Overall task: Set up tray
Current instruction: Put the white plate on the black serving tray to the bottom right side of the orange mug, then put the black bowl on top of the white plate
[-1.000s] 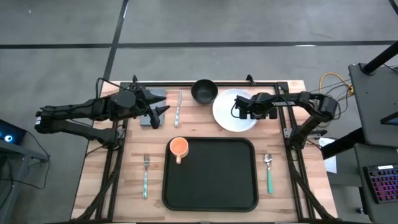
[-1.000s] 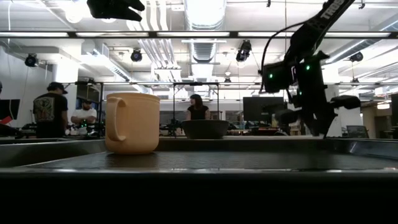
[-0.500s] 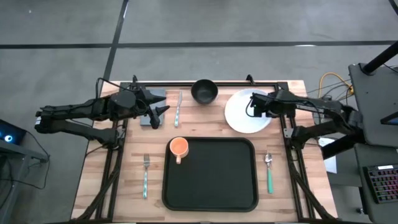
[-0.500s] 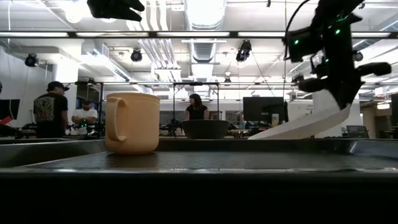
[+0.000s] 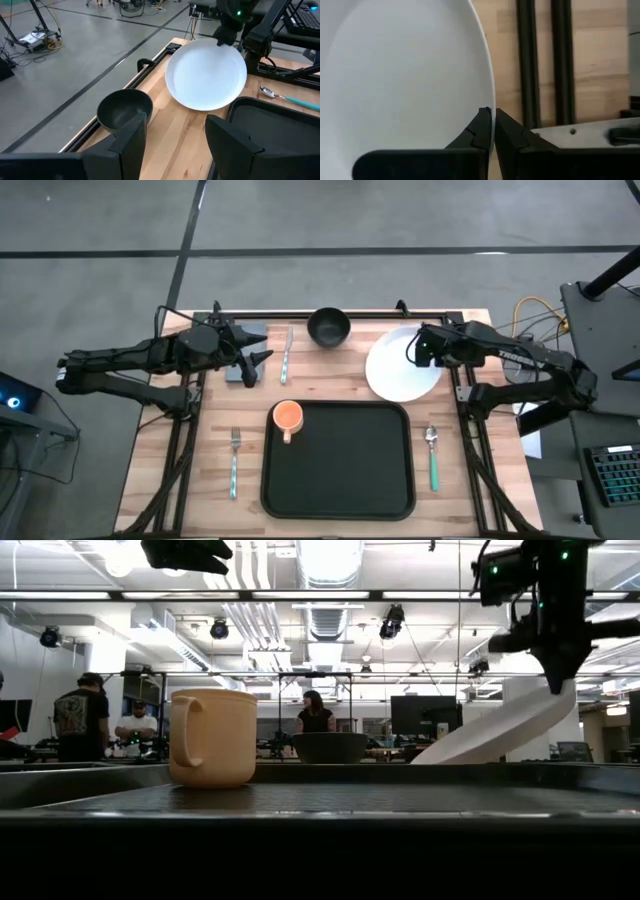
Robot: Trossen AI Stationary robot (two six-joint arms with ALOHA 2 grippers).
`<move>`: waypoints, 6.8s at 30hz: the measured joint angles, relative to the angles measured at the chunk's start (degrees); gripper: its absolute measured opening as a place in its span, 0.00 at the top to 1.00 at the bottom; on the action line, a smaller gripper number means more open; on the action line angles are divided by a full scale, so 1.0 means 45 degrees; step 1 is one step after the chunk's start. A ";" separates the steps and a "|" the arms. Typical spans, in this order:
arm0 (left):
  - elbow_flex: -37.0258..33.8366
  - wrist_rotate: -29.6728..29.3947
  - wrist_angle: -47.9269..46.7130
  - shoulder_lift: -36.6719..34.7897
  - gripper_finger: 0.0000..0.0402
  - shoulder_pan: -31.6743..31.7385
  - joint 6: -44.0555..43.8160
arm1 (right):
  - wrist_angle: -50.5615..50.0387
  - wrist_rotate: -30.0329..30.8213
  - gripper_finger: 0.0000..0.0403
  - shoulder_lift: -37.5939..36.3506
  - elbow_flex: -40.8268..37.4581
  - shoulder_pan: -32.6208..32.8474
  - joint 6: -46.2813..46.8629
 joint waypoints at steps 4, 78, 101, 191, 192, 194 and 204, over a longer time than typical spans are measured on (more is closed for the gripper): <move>0.0000 0.0000 0.0000 0.0000 0.54 0.0000 0.0000 | -0.0502 -0.0306 0.98 -0.0041 0.1320 0.0012 -0.1194; -0.0029 -0.0010 0.0024 -0.0010 0.54 0.0000 -0.0039 | 1.2159 -0.2230 0.98 0.5058 -0.1319 1.0778 0.2441; -0.0029 0.0000 0.0010 -0.0010 0.54 0.0000 -0.0194 | 1.2296 -0.2509 0.98 0.5818 -0.1378 1.0070 0.1760; 1.0647 0.5621 -0.6632 1.3078 0.54 0.5508 0.9980 | 0.5956 0.1029 0.77 0.0908 0.6345 0.9219 -0.3838; 1.0630 0.5629 -0.6670 1.3300 0.54 0.5519 0.9981 | 0.6196 0.1034 0.77 0.0908 0.6338 0.9219 -0.3838; 1.0601 0.5622 -0.6712 1.3637 0.54 0.5532 1.0001 | 0.6636 0.1050 0.78 0.0913 0.6328 0.9219 -0.3871; 1.0609 0.5973 -0.5147 1.4256 0.54 0.5474 1.0213 | 0.6965 0.0516 0.82 0.0910 0.6384 0.9219 -0.4717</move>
